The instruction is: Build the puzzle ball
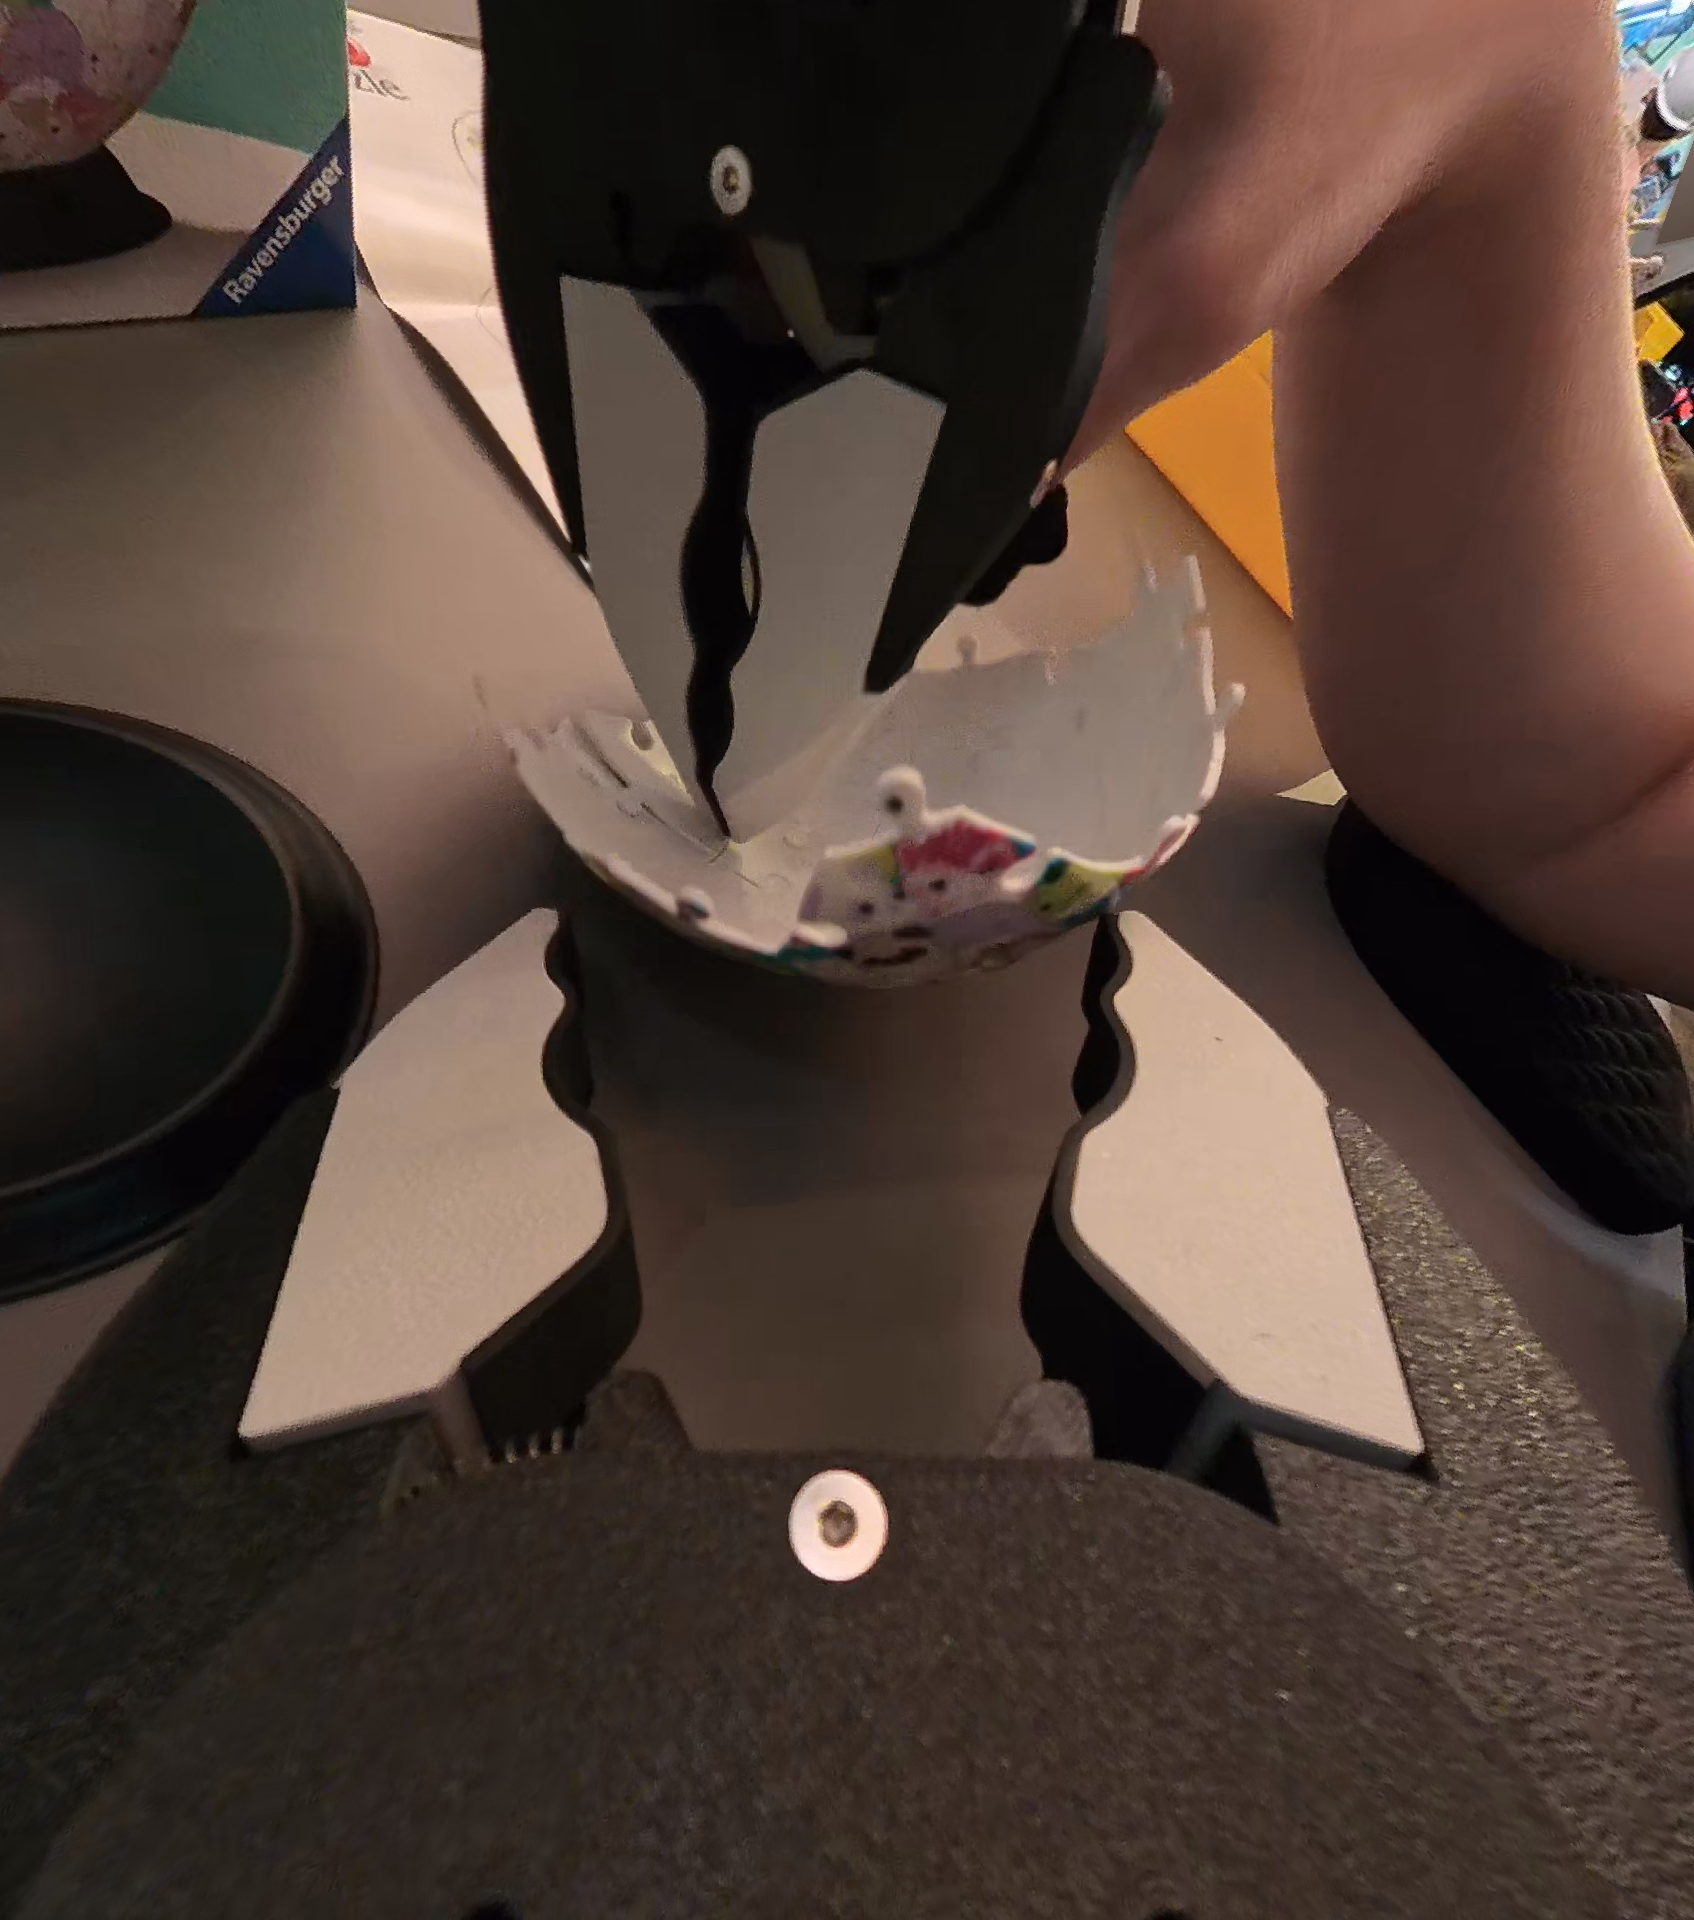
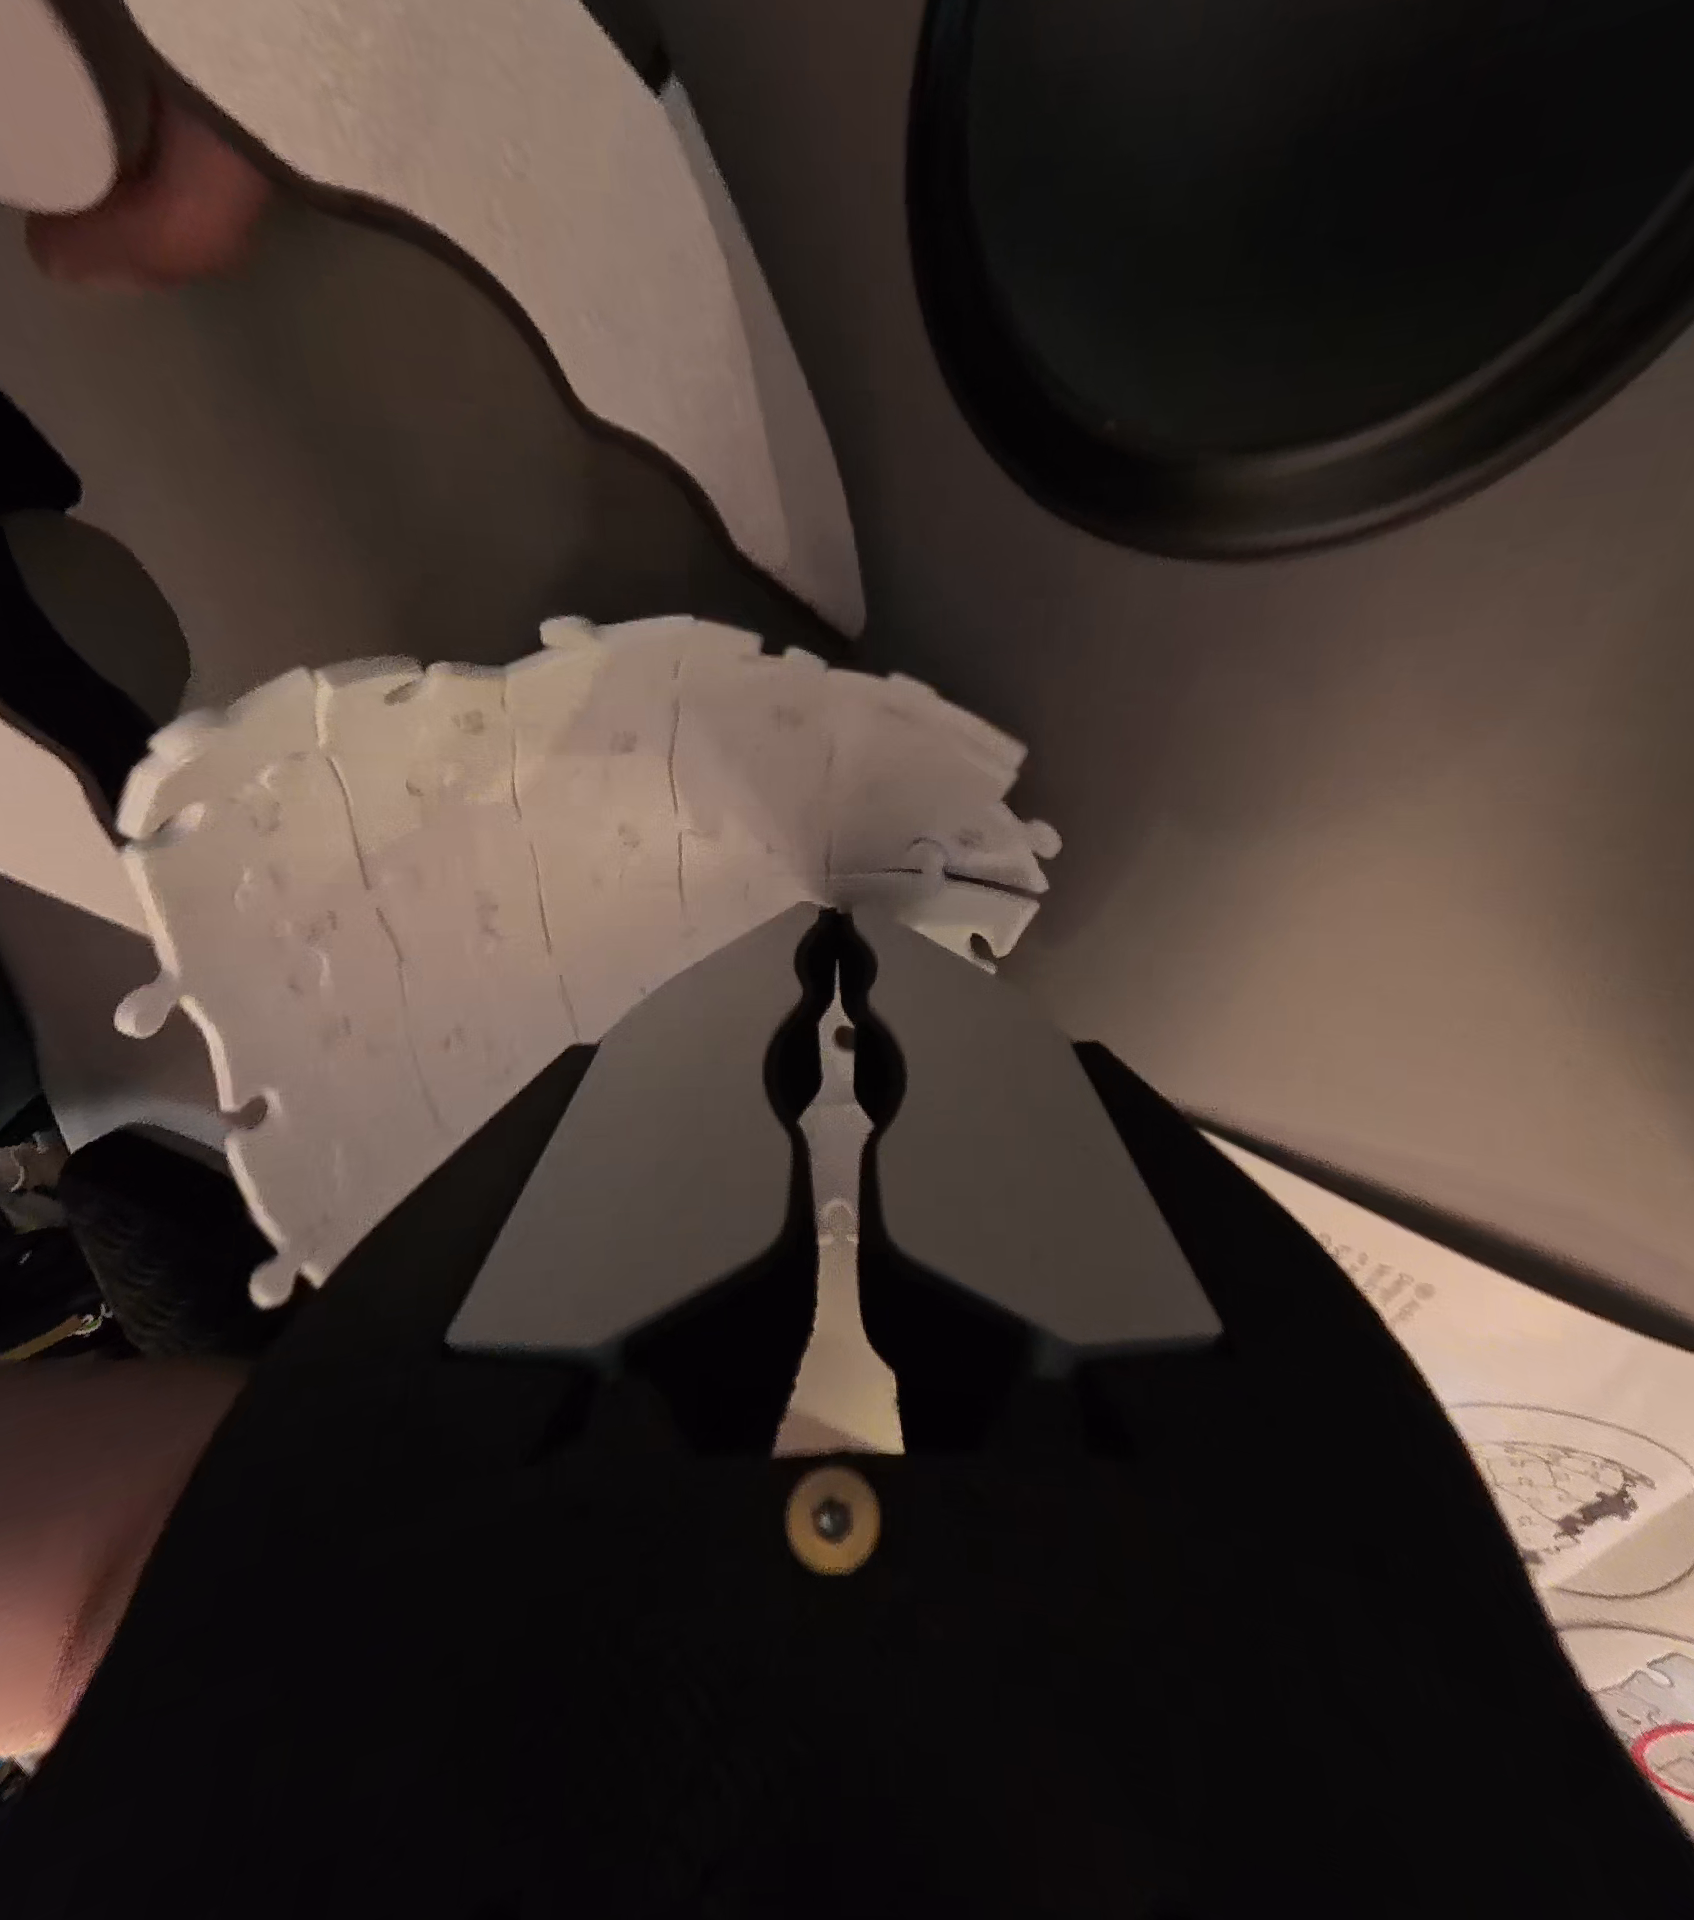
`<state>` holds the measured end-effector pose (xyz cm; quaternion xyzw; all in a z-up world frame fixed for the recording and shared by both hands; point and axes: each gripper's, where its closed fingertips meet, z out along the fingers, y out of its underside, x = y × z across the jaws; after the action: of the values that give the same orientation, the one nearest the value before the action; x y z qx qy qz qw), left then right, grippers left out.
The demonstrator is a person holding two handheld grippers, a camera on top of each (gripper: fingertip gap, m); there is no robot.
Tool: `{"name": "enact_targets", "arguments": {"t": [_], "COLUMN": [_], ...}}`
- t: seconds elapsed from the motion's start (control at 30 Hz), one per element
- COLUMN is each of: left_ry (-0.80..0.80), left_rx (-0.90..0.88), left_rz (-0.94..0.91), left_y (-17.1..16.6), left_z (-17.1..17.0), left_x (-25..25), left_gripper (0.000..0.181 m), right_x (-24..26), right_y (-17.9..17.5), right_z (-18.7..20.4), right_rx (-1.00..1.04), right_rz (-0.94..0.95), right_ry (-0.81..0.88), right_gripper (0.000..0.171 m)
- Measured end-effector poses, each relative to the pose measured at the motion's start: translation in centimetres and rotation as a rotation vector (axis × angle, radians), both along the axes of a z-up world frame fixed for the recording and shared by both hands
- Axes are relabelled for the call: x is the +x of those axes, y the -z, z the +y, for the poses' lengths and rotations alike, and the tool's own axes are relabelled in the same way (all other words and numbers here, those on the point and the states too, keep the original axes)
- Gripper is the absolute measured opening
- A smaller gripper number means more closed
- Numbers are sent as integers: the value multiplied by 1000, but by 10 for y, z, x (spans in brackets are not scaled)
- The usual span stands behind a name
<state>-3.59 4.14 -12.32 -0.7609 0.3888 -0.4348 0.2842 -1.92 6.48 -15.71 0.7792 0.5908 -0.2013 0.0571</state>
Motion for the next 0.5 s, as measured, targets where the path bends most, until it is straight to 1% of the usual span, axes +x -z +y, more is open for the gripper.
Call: {"name": "enact_targets", "arguments": {"t": [0.23,0.4,0.5], "left_ry": [3,1,2], "left_rx": [-2,-5,-5], "left_rz": [-2,-4,-4], "left_y": [0,0,0], "left_z": [0,0,0], "left_x": [0,0,0], "left_gripper": [91,91,91], "right_x": [17,19,19], "right_y": [-1,1,1], "right_z": [3,4,4], "right_rx": [-24,-46,-93], "right_rz": [-2,12,37], "right_ry": [17,42,80], "right_gripper": [1,1,1]}}
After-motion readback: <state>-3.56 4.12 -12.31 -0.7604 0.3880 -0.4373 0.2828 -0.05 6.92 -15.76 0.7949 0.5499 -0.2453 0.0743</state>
